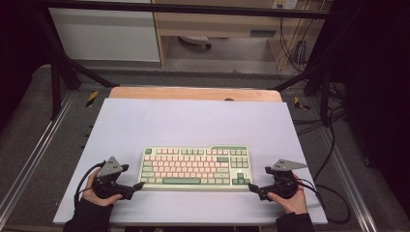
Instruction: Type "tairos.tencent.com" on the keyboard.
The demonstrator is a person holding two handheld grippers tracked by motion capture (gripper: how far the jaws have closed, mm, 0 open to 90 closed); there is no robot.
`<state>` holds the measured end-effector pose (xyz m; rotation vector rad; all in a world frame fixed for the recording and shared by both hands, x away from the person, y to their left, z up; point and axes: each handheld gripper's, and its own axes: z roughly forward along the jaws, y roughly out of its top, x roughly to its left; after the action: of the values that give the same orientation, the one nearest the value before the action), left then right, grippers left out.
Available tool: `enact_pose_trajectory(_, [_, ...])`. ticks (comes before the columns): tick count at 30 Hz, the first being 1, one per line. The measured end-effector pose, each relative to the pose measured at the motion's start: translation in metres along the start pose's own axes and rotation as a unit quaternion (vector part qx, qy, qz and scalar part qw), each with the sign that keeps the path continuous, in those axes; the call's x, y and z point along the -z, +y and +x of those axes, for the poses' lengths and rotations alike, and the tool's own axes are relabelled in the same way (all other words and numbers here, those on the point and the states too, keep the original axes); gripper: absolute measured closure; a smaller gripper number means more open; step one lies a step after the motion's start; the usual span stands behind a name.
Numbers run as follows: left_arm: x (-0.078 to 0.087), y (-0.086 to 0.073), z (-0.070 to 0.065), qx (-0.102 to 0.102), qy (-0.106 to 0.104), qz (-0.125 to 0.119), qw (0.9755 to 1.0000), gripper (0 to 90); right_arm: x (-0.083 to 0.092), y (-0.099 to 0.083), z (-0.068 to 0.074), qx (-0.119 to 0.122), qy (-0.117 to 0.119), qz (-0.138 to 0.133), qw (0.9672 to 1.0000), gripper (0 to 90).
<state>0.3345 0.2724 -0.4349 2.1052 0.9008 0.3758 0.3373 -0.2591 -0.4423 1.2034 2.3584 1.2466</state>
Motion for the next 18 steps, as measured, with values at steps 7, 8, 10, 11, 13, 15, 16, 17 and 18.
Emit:
enact_pose_trajectory(7, [0.0005, 0.0007, -0.0009, -0.001, 0.0, -0.002, 1.0, 10.7, -0.0004, -0.0004, 0.0003, 0.002, 0.001, 0.0, 1.0, 0.5])
enact_pose_trajectory(8, [0.0006, 0.0007, -0.0011, -0.001, -0.001, -0.002, 1.0, 10.7, -0.0005, -0.0005, 0.0007, 0.001, 0.001, 0.0, 1.0, 0.5])
enact_pose_trajectory(10, [0.0008, 0.0009, -0.0011, -0.002, -0.001, -0.003, 1.0, 10.8, -0.0006, -0.0006, 0.0008, 0.0, 0.0, 0.0, 1.0, 0.5])
enact_pose_trajectory(11, [0.001, 0.001, -0.0012, -0.002, -0.002, -0.003, 1.0, 10.8, -0.0006, -0.0005, 0.0011, -0.001, 0.001, 0.0, 1.0, 0.5])
enact_pose_trajectory(13, [0.0013, 0.0013, -0.0014, -0.002, -0.002, -0.004, 1.0, 10.8, -0.0006, -0.0005, 0.0011, -0.001, 0.001, 0.0, 1.0, 0.5])
enact_pose_trajectory(15, [0.0019, 0.002, -0.0019, -0.003, -0.001, -0.005, 1.0, 10.9, -0.0008, -0.0005, 0.0009, 0.0, 0.0, 0.0, 1.0, 0.5])
enact_pose_trajectory(16, [0.0021, 0.0023, -0.0021, -0.002, -0.001, -0.005, 1.0, 11.1, -0.0007, -0.0005, 0.0011, 0.0, 0.001, 0.002, 1.0, 0.5])
enact_pose_trajectory(17, [0.0021, 0.0023, -0.0022, -0.002, -0.001, -0.006, 1.0, 11.1, -0.0007, -0.0006, 0.0013, 0.0, 0.0, 0.003, 1.0, 0.5])
enact_pose_trajectory(18, [0.0021, 0.0024, -0.0022, -0.001, -0.001, -0.005, 1.0, 11.1, -0.0007, -0.0007, 0.0014, 0.0, 0.0, 0.003, 1.0, 0.5])
